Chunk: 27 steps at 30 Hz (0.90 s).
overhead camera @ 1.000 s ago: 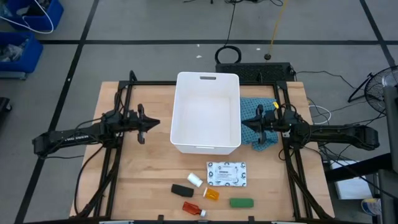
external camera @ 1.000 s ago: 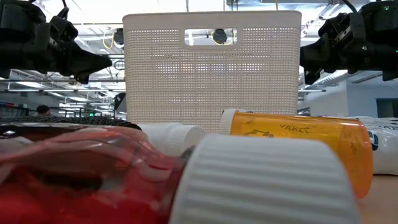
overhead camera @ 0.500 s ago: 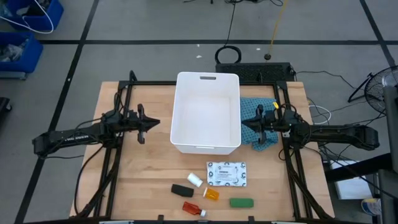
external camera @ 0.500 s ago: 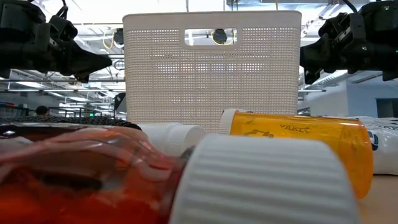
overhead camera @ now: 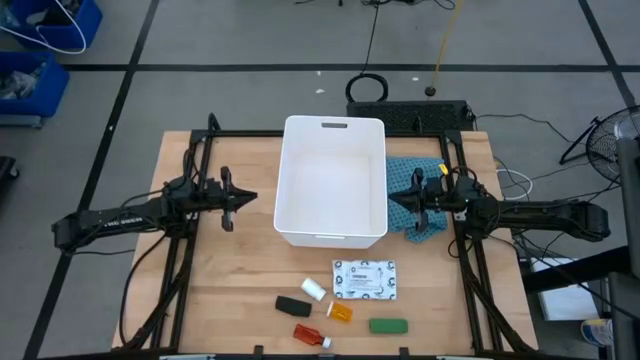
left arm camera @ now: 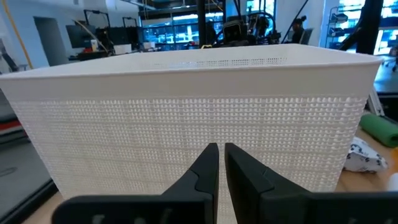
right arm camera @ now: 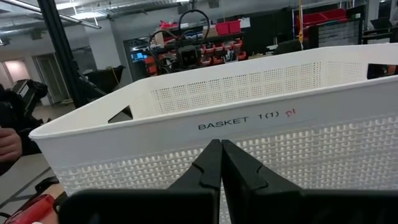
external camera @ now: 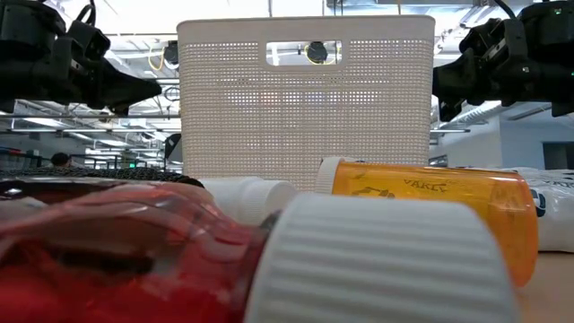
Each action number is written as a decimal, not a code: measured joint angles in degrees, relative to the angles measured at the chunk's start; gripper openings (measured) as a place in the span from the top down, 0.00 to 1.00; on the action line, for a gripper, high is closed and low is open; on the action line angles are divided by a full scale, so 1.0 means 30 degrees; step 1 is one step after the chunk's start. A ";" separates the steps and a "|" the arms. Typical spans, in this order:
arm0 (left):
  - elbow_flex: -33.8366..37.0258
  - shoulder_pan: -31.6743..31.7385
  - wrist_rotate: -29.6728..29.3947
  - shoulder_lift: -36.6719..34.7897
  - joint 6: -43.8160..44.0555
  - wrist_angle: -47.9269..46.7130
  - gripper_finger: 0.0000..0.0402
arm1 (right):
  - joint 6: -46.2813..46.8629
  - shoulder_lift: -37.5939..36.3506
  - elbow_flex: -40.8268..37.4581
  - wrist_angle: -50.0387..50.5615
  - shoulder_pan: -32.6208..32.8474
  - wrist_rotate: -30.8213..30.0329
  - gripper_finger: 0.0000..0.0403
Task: Pick & place medical supplies in basket/bin
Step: Put the green bandage into the white bin
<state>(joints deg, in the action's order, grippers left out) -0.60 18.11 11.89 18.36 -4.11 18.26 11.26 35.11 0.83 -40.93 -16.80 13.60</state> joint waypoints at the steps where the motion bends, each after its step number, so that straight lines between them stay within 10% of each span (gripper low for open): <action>1: 0.0000 0.0001 -0.0005 -0.0002 -0.0158 -0.0007 0.92 | 0.0135 0.0000 0.0000 0.0000 0.0000 0.0003 1.00; 10: -0.0002 0.0001 -0.0005 0.0004 -0.0249 -0.0006 0.92 | 0.0626 -0.0015 0.0134 -0.1099 0.0000 0.0245 1.00; 17: -0.0003 0.0000 -0.0005 -0.0002 -0.0235 0.0000 0.92 | -0.0528 -0.0335 0.1566 -0.1010 0.0087 0.5372 1.00; 27: 0.0000 0.0003 -0.0012 0.0000 0.0108 -0.0043 0.92 | -0.4891 -0.0291 0.5376 0.1906 0.3013 0.4085 1.00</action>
<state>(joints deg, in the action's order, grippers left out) -0.60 18.12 11.86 18.36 -3.79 18.13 -3.42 34.24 16.96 -35.21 -7.76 25.85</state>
